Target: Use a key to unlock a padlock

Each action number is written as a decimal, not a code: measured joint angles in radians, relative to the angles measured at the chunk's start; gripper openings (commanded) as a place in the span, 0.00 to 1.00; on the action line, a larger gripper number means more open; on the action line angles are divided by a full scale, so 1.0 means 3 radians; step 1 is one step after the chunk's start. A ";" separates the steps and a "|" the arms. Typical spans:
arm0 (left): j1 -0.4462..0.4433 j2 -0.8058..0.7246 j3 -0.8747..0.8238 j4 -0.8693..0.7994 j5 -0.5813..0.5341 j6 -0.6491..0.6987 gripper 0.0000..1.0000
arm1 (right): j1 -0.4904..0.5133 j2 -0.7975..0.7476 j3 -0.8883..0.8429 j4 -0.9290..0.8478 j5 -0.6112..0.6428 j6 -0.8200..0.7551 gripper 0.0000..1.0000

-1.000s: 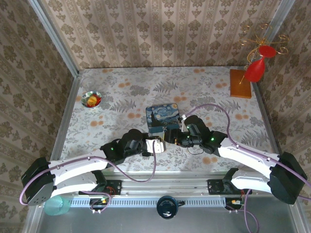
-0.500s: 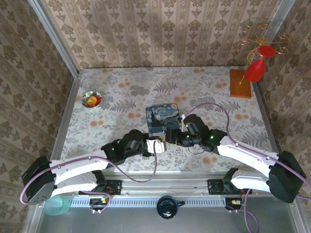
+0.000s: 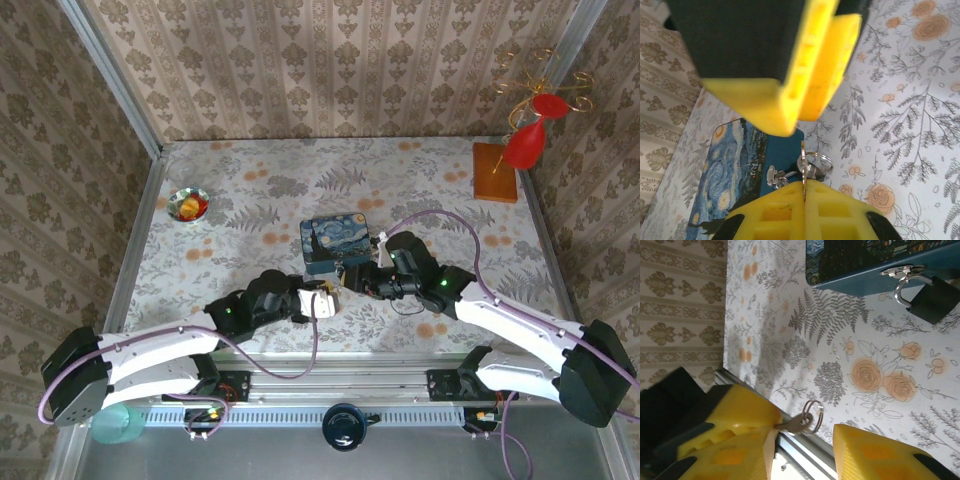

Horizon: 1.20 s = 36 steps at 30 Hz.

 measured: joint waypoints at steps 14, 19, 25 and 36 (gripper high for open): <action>0.0000 -0.0062 -0.0209 0.0393 0.0217 0.0329 0.00 | 0.0009 0.0000 -0.0019 0.0057 -0.0100 0.0186 0.35; 0.0000 -0.0014 -0.0209 0.0512 0.0239 0.0364 0.00 | 0.0023 0.0001 -0.0070 0.0075 -0.0097 0.0247 0.35; 0.0000 0.0061 -0.0229 0.0682 0.0249 0.0376 0.00 | 0.0050 0.0032 -0.0111 0.0127 -0.0104 0.0347 0.34; 0.0000 0.0234 -0.0289 0.0895 0.0237 0.0387 0.00 | 0.0042 0.0009 -0.0221 0.0294 -0.0043 0.0559 0.09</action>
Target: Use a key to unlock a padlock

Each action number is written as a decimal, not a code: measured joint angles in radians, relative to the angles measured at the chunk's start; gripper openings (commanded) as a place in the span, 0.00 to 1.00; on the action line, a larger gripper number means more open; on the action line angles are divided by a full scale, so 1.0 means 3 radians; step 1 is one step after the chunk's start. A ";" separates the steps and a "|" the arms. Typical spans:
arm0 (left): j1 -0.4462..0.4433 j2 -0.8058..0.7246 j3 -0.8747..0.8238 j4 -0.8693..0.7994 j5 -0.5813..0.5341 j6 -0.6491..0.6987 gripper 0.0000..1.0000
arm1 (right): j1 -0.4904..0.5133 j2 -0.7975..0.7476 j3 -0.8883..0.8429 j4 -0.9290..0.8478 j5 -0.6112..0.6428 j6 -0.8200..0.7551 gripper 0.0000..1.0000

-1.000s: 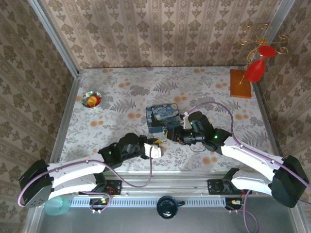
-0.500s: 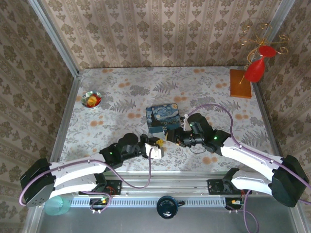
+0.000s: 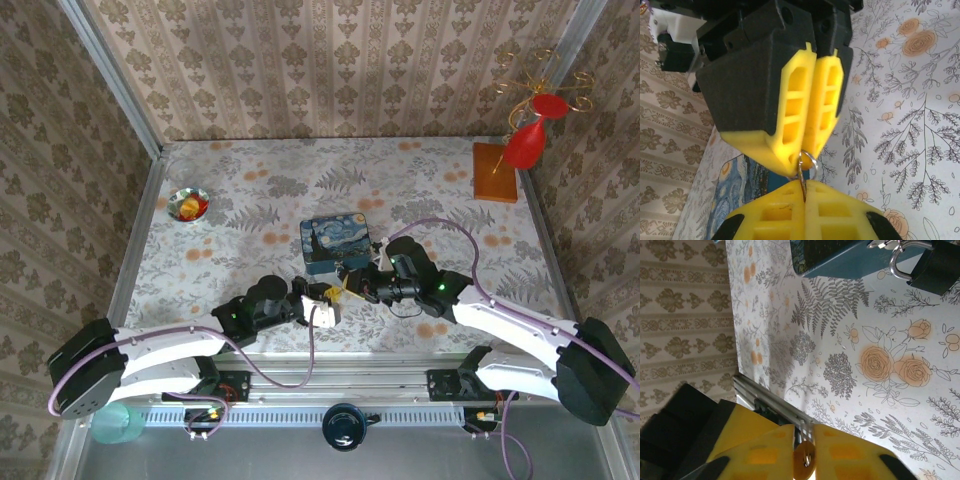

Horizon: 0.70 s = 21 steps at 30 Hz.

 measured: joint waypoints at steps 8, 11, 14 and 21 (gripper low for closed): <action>-0.0001 0.0033 -0.0009 0.0072 -0.0085 -0.0041 0.24 | 0.0004 -0.0126 -0.0039 0.0112 0.0090 0.0062 0.00; 0.0000 0.0048 -0.0009 0.0070 -0.0178 -0.0181 0.34 | 0.0009 -0.0177 -0.0056 0.0153 0.0111 0.0060 0.00; 0.0000 0.0050 -0.0003 0.0050 -0.0243 -0.0397 0.38 | 0.0009 -0.0272 -0.0090 0.0163 0.0193 0.0028 0.00; 0.0009 -0.0010 0.0080 -0.0201 -0.0301 -0.1045 0.51 | 0.0078 -0.0509 -0.0406 0.0444 0.0669 -0.0109 0.00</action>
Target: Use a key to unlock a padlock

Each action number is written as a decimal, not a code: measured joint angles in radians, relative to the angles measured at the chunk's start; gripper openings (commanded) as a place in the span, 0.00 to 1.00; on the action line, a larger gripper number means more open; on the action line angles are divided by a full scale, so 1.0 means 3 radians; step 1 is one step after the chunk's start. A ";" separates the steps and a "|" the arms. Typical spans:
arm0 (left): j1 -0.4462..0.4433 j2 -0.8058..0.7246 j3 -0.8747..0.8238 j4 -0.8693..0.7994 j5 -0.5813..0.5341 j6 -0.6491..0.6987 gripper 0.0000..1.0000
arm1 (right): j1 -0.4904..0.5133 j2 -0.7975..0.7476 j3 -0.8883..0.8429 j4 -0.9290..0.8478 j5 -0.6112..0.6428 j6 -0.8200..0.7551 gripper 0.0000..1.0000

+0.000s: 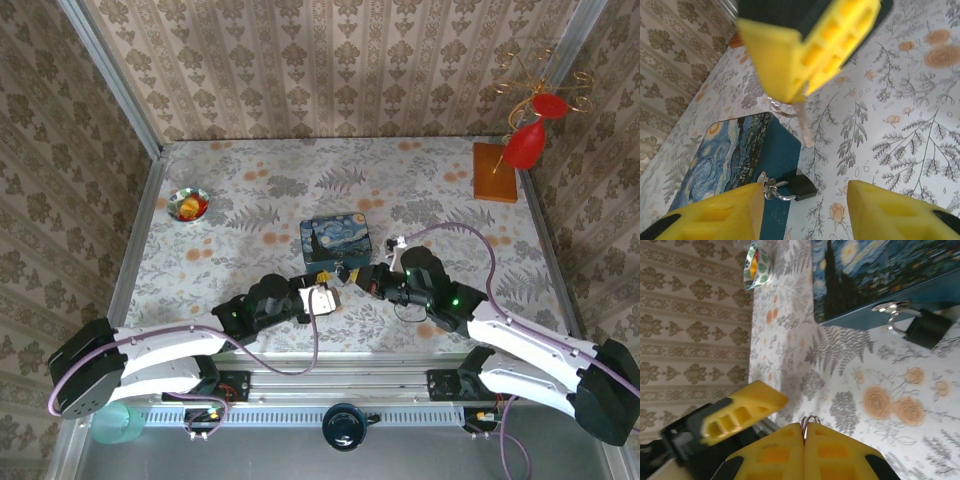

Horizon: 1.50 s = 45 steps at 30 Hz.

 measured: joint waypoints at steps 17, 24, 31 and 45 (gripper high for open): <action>0.0514 0.0271 0.0287 0.0045 0.0950 -0.1884 0.48 | 0.0575 -0.0228 -0.0661 0.1231 0.1050 -0.0694 0.00; 0.0525 0.0354 0.0467 0.0043 0.1464 -0.2029 0.37 | 0.0675 -0.0228 -0.0696 0.1544 0.1127 -0.0945 0.00; 0.0529 0.0484 0.0544 0.0006 0.1738 -0.2098 0.12 | 0.0713 -0.0228 -0.0734 0.1722 0.1134 -0.1099 0.00; 0.0523 0.0343 0.0544 -0.0177 0.1781 -0.1991 0.00 | 0.0690 -0.0477 -0.0708 0.1394 0.1016 -0.1368 0.35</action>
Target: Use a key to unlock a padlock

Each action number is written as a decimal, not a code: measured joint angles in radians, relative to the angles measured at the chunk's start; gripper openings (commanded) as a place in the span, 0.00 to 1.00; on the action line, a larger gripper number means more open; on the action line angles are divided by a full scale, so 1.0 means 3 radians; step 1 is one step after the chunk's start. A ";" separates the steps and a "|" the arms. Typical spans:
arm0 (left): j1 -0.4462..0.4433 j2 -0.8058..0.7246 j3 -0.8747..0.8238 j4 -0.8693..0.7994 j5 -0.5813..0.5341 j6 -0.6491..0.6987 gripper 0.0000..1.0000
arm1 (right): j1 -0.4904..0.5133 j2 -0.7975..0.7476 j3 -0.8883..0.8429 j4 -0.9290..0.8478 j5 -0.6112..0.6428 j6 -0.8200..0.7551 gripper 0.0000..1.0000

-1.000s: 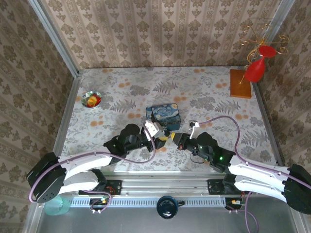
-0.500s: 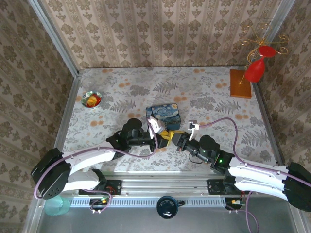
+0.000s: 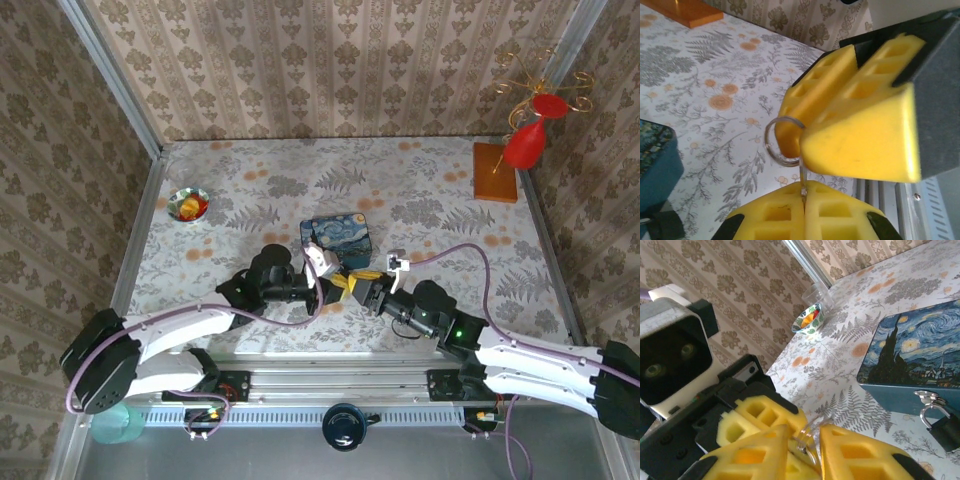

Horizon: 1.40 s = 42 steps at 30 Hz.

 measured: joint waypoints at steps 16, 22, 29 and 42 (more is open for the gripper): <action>0.0003 -0.0148 0.0229 -0.0759 0.0142 0.0580 0.00 | -0.0739 -0.0136 0.0460 -0.0988 -0.1799 -0.0576 0.37; 0.0003 -0.0148 0.0309 -0.0978 0.0409 0.0703 0.00 | -0.0739 0.0020 0.0596 -0.1105 -0.2071 -0.0819 0.31; 0.0003 -0.0148 0.0332 -0.1129 0.0561 0.0793 0.00 | -0.0739 0.0144 0.0626 -0.1241 -0.2228 -0.0966 0.27; 0.0046 -0.0097 0.0416 -0.1274 0.0642 0.0856 0.00 | -0.0739 0.0112 0.0626 -0.1279 -0.2284 -0.1129 0.16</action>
